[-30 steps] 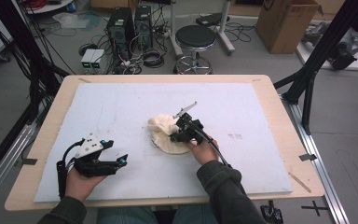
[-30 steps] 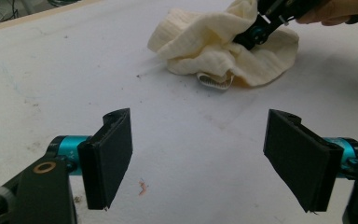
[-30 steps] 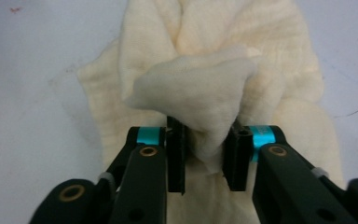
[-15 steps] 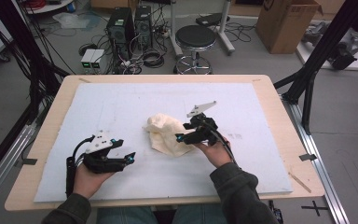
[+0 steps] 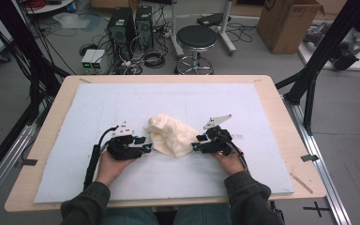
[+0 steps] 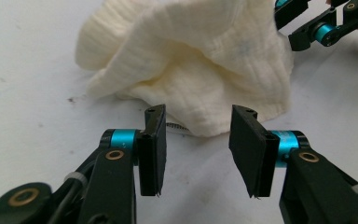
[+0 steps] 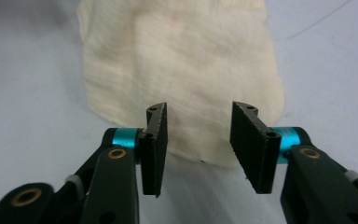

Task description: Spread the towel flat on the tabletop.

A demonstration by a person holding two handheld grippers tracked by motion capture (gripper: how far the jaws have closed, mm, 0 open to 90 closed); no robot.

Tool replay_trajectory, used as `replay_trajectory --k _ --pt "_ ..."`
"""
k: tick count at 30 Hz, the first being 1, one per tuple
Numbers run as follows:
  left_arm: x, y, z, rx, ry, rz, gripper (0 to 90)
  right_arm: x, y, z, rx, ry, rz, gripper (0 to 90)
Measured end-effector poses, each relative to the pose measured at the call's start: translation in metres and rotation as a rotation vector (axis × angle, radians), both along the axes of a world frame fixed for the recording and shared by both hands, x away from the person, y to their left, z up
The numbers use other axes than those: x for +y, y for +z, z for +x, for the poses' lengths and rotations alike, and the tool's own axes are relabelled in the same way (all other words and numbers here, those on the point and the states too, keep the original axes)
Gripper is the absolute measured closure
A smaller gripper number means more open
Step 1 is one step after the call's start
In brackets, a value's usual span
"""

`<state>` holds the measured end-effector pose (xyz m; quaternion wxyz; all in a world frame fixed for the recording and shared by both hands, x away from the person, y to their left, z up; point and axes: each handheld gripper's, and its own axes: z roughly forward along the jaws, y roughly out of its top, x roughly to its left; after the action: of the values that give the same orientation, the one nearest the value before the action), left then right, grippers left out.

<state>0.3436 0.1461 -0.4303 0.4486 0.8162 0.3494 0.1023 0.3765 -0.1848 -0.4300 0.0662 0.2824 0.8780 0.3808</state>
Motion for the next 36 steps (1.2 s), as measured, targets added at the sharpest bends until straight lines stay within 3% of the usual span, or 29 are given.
replay_trajectory --k 4,5,7,8,10,13,18,23,28,32,36 --pt "-0.014 -0.002 0.010 0.012 -0.013 0.046 60.4 0.005 -0.006 0.001 -0.002 0.015 -0.038 72.5" --pt "-0.016 -0.003 0.012 0.017 -0.015 0.059 60.4 0.005 -0.006 0.001 -0.002 0.015 -0.038 72.5" --pt "-0.021 -0.006 0.016 0.020 -0.008 0.082 70.6 0.005 -0.007 0.001 0.009 0.027 -0.027 80.7" --pt "-0.022 -0.008 0.016 0.020 -0.005 0.081 70.6 0.005 -0.007 0.001 0.009 0.027 -0.027 80.7" --pt "-0.023 -0.007 0.015 -0.016 0.009 0.099 82.5 0.004 -0.007 0.002 0.021 0.036 -0.015 85.2" --pt "-0.020 -0.001 0.012 -0.043 0.016 0.090 85.5 0.002 -0.005 0.002 0.029 0.051 0.000 87.0" --pt "-0.012 0.017 0.003 -0.070 0.006 0.075 85.8 -0.002 0.011 -0.008 -0.005 0.061 0.038 87.5" --pt "-0.008 0.042 -0.017 -0.113 -0.042 0.091 85.8 -0.007 0.032 -0.024 -0.046 0.083 0.060 87.6" --pt "-0.004 0.058 -0.044 -0.137 -0.104 0.123 85.6 -0.008 0.050 -0.051 -0.088 0.129 0.054 87.6" --pt "-0.002 0.060 -0.067 -0.135 -0.168 0.142 85.3 -0.006 0.054 -0.076 -0.083 0.171 0.037 87.6" --pt "-0.001 0.049 -0.085 -0.110 -0.221 0.165 84.9 -0.002 0.045 -0.097 -0.056 0.221 0.021 87.6"
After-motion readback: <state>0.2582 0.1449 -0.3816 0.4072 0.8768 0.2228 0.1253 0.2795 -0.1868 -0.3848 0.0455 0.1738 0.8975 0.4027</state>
